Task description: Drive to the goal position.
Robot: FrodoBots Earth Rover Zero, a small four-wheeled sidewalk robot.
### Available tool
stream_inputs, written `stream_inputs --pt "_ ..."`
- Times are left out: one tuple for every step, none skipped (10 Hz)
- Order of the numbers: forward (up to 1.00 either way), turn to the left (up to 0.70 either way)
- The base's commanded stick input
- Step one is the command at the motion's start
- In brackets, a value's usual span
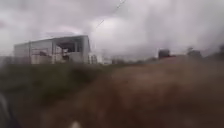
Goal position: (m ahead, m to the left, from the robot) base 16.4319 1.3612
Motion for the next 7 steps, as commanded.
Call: stream_inputs --pt "0.70 0.00" --pt "0.70 0.00" --pt "0.70 0.00" --pt "0.70 0.00" --pt "0.70 0.00" --pt "0.70 0.00" --pt "0.70 0.00"
